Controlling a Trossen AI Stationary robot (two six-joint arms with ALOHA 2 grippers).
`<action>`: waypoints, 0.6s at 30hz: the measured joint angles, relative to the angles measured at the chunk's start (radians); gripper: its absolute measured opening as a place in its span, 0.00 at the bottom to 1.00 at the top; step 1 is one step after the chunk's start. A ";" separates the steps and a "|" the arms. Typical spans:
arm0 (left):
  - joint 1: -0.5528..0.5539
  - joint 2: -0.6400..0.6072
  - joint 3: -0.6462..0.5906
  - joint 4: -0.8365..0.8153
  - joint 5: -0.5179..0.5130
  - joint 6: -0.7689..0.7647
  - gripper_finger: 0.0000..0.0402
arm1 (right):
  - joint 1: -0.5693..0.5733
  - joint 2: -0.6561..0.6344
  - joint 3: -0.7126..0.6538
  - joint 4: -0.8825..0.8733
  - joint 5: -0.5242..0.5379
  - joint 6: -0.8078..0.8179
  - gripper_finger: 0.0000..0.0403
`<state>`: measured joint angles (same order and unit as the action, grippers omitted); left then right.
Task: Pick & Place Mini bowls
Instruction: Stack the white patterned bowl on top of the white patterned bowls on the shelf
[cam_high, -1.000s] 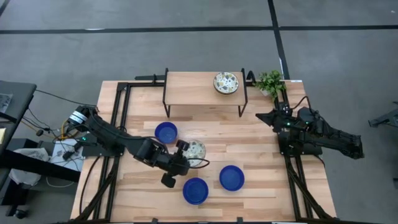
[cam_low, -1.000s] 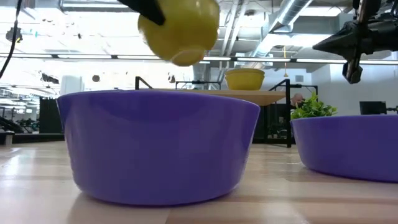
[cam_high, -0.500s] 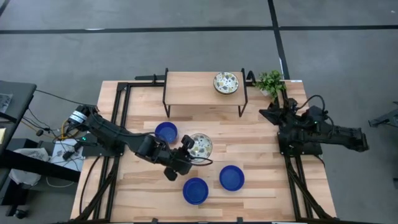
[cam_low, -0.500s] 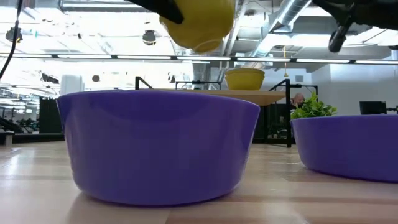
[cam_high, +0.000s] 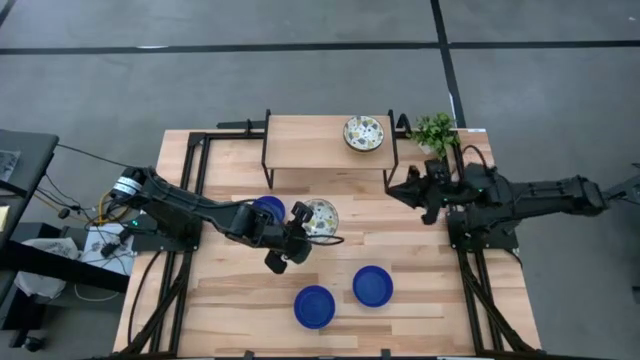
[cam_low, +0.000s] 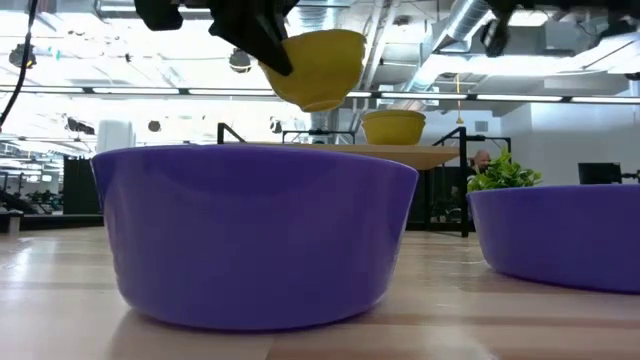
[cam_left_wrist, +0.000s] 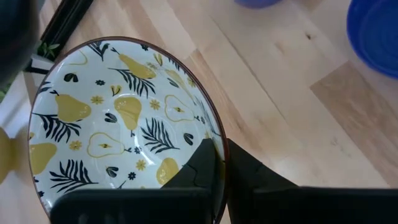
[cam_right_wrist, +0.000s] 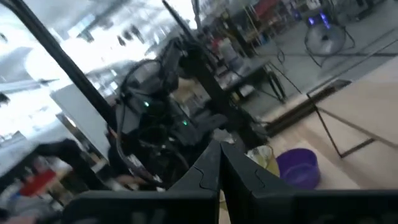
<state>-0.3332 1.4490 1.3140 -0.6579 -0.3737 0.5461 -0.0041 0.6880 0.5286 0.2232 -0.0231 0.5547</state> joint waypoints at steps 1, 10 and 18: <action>0.002 0.000 0.000 0.000 0.000 0.000 0.02 | 0.000 0.034 0.045 -0.050 0.000 -0.007 0.00; -0.002 0.000 0.000 -0.014 -0.024 0.000 0.02 | -0.007 0.343 0.432 -0.654 -0.004 -0.015 0.00; -0.002 -0.002 0.000 -0.063 -0.166 -0.001 0.02 | -0.060 0.502 0.628 -0.833 -0.083 -0.055 0.06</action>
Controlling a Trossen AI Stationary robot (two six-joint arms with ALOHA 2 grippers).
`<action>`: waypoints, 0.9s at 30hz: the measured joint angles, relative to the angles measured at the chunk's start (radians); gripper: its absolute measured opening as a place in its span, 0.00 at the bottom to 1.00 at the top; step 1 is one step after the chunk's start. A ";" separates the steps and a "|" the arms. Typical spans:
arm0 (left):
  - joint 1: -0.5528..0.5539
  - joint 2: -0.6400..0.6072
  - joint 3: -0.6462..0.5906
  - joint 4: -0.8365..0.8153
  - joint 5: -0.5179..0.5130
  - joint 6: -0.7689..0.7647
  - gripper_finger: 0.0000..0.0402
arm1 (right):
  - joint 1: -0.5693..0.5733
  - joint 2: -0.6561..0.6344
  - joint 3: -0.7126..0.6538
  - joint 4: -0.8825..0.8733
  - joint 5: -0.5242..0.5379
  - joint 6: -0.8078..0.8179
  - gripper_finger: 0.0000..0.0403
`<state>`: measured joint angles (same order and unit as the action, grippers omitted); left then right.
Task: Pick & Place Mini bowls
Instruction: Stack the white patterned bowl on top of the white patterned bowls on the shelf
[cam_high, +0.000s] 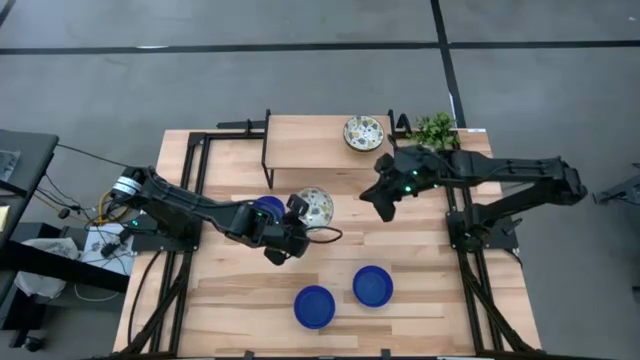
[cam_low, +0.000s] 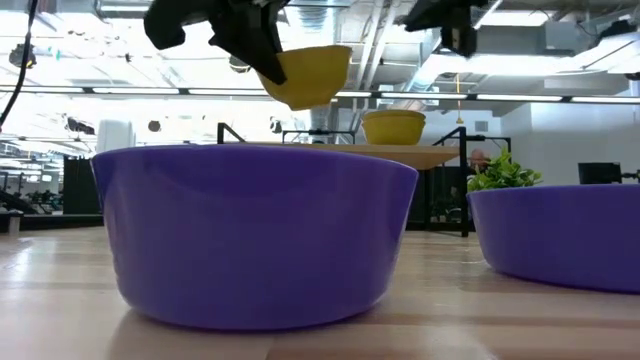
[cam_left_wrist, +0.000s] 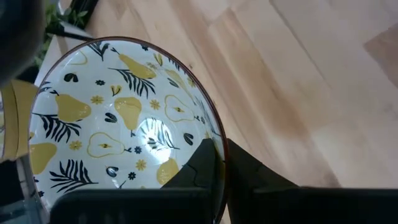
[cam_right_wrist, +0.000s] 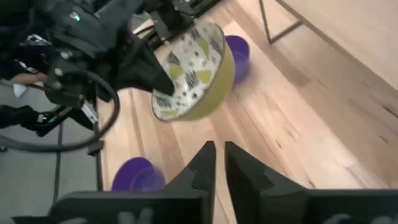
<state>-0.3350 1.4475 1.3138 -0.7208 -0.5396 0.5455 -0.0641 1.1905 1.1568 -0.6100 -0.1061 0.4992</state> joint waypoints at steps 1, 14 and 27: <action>-0.005 0.000 0.000 0.000 0.000 -0.001 0.02 | -0.006 0.013 0.018 -0.004 -0.004 -0.001 0.09; -0.038 0.000 0.000 0.003 -0.067 -0.001 0.02 | -0.043 0.224 0.210 -0.069 -0.007 -0.010 0.31; -0.029 0.000 0.000 0.001 -0.070 0.000 0.02 | -0.043 0.427 0.421 -0.161 0.003 -0.030 0.34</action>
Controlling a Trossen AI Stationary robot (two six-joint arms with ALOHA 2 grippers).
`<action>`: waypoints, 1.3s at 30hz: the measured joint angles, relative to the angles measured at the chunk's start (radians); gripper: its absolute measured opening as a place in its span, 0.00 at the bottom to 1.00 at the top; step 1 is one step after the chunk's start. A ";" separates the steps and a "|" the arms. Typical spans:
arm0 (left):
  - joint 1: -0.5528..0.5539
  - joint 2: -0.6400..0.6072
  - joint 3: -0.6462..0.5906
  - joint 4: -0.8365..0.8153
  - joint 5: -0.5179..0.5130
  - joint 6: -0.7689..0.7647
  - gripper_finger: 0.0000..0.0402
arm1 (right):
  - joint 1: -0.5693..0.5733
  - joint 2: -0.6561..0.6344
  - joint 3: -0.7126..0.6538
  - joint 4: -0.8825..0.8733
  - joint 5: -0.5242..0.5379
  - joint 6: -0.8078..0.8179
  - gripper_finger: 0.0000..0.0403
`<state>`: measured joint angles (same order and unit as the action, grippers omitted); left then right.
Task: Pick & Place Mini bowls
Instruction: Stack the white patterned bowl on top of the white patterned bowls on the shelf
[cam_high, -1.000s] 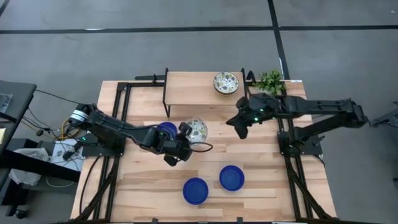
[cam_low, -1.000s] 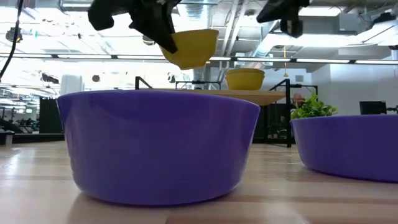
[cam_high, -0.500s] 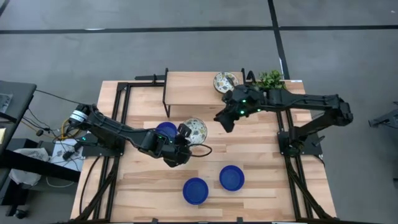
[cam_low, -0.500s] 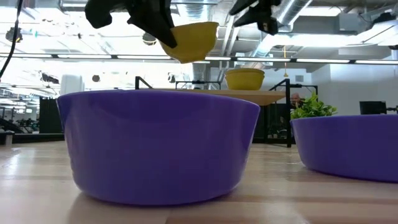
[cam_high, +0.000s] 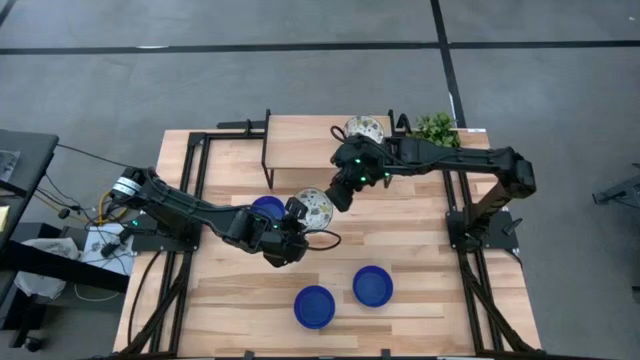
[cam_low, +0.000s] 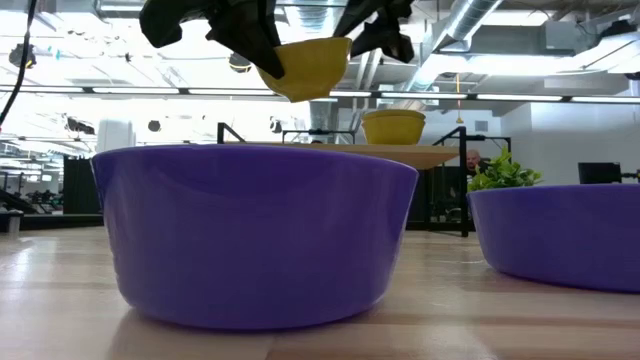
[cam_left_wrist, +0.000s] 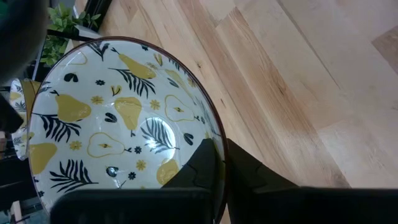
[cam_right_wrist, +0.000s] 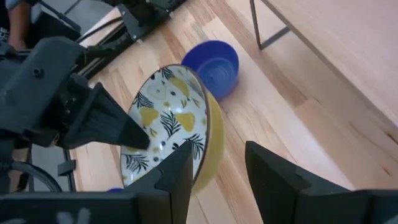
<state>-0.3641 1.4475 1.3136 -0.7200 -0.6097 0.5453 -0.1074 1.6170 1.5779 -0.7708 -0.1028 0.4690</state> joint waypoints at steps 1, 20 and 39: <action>0.000 0.000 0.000 0.000 0.008 0.000 0.02 | 0.000 0.011 0.018 -0.019 0.000 0.000 0.34; 0.007 0.000 0.000 0.006 0.042 0.000 0.02 | 0.038 0.100 0.100 -0.136 0.066 -0.007 0.33; 0.014 0.000 -0.001 0.047 0.066 0.000 0.02 | 0.052 0.107 0.100 -0.154 0.126 0.007 0.33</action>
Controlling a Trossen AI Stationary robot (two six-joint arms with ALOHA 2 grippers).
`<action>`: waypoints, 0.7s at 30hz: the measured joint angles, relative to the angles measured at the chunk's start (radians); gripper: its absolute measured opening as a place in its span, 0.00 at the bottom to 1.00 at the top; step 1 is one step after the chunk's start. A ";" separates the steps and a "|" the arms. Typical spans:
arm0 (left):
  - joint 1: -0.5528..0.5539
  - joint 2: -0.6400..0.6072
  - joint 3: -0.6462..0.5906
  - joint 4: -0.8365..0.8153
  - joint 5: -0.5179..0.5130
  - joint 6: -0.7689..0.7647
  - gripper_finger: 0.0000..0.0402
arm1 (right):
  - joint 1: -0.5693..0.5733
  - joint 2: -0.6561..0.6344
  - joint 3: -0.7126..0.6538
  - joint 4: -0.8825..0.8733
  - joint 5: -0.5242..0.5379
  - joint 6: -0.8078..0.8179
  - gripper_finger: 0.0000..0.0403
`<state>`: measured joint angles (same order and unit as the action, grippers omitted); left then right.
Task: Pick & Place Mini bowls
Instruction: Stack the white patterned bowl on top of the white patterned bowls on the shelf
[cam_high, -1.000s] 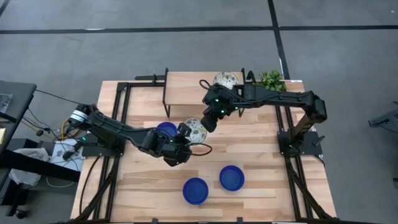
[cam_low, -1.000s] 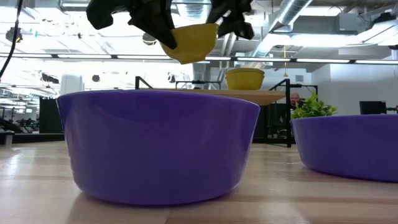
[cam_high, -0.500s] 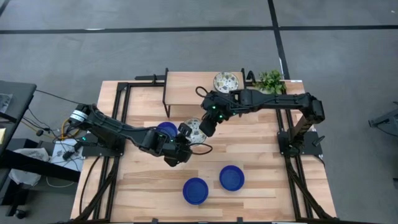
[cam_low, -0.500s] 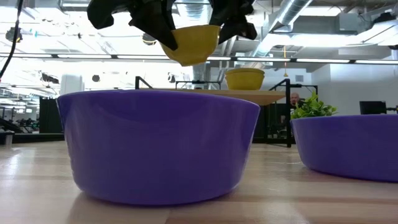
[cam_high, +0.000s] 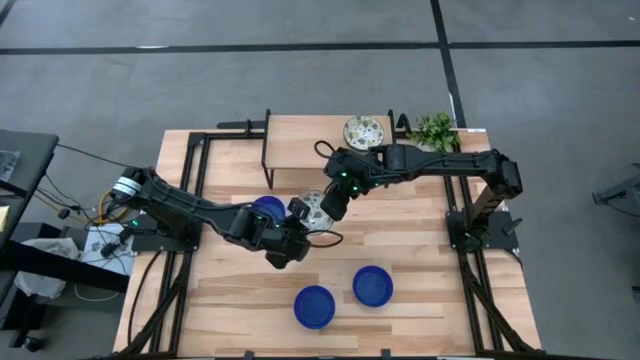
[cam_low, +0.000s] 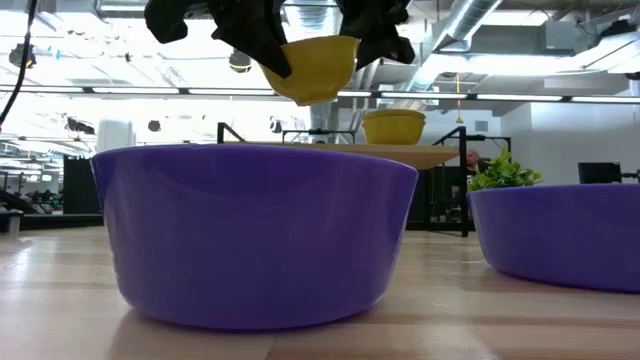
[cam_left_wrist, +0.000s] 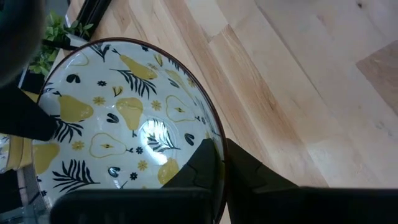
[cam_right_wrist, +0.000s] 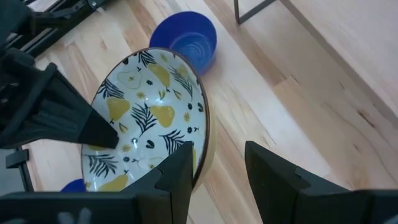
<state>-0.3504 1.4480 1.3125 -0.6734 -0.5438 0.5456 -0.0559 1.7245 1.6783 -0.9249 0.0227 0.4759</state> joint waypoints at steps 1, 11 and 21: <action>0.001 0.000 0.000 0.002 0.003 0.005 0.02 | 0.003 0.006 0.000 -0.002 0.000 0.006 0.33; 0.020 0.001 0.000 0.014 0.044 0.024 0.02 | 0.007 0.064 0.010 -0.022 -0.002 0.014 0.31; 0.027 0.001 0.000 0.014 0.063 0.023 0.02 | 0.006 0.065 0.069 -0.062 0.018 -0.013 0.18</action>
<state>-0.3236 1.4487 1.3128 -0.6590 -0.4804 0.5684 -0.0498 1.7893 1.7473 -0.9868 0.0402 0.4633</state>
